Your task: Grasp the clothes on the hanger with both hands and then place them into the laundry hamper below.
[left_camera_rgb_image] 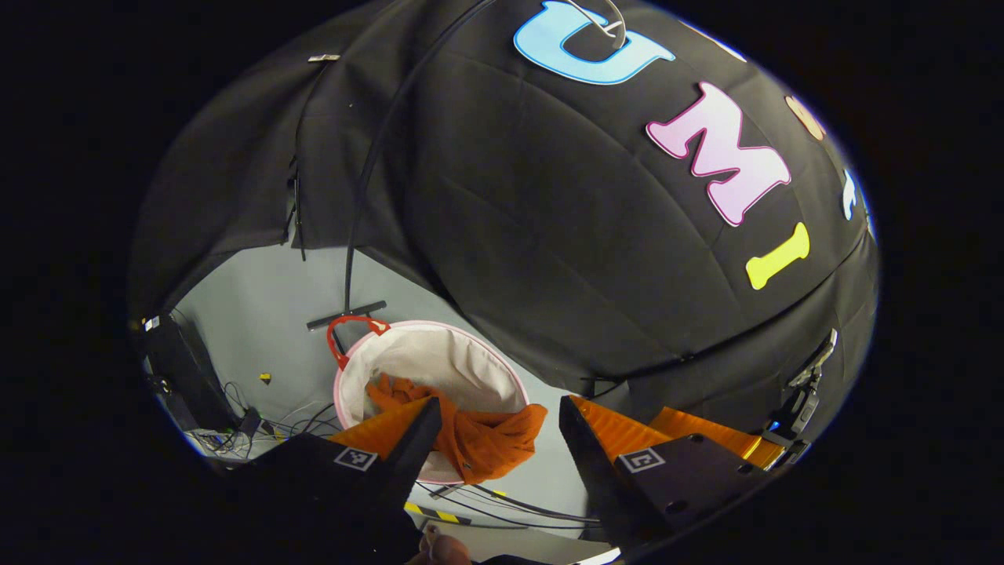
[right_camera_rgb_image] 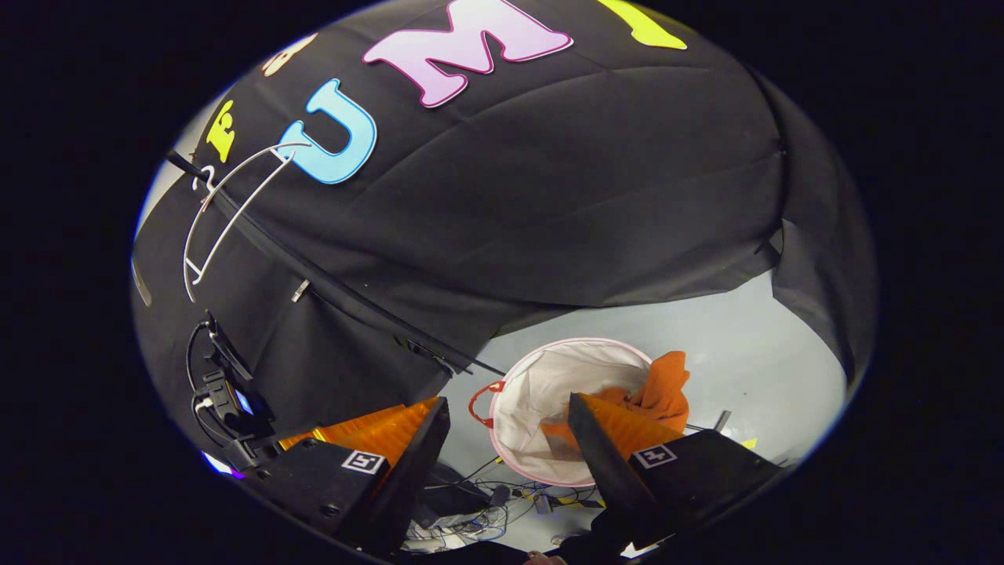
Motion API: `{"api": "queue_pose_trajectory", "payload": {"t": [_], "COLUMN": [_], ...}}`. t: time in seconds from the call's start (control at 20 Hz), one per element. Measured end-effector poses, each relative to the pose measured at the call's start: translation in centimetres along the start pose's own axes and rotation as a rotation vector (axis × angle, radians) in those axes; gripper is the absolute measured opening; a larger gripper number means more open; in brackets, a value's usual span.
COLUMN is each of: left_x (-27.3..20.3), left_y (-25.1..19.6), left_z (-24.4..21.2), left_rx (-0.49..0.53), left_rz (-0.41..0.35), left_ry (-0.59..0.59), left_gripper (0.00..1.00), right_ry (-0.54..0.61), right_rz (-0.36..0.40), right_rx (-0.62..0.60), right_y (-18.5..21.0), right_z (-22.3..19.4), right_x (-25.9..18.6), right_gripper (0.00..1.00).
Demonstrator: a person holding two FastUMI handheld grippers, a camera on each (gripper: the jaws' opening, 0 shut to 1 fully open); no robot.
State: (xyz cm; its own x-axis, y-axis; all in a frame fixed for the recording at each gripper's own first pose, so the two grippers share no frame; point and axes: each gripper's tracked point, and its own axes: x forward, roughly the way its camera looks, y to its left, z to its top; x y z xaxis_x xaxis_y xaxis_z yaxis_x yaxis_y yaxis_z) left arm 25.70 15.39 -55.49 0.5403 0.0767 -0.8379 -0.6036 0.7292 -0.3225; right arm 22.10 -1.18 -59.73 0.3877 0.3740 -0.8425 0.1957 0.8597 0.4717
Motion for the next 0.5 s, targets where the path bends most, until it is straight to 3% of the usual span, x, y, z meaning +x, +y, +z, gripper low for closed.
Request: {"api": "queue_pose_trajectory", "payload": {"t": [0.25, 0.3, 0.5], "left_x": [-1.0, -1.3, -3.3], "left_y": [0.0, 0.0, 0.5], "left_z": [-0.3, -0.4, -0.6], "left_rx": [0.008, 0.009, 0.022], "left_rz": [-0.021, -0.025, -0.051], "left_ry": [-0.002, -0.006, -0.016], "left_gripper": [0.96, 0.92, 0.96], "right_ry": [-0.007, -0.012, -0.044], "right_rz": [-0.004, -0.007, -0.009], "right_rx": [-0.005, -0.005, 0.005], "right_y": [0.9, 1.0, 2.1], "right_z": [-0.8, -0.9, -1.7], "right_x": [-0.7, -1.0, -2.6], "right_gripper": [0.99, 0.99, 0.99]}}
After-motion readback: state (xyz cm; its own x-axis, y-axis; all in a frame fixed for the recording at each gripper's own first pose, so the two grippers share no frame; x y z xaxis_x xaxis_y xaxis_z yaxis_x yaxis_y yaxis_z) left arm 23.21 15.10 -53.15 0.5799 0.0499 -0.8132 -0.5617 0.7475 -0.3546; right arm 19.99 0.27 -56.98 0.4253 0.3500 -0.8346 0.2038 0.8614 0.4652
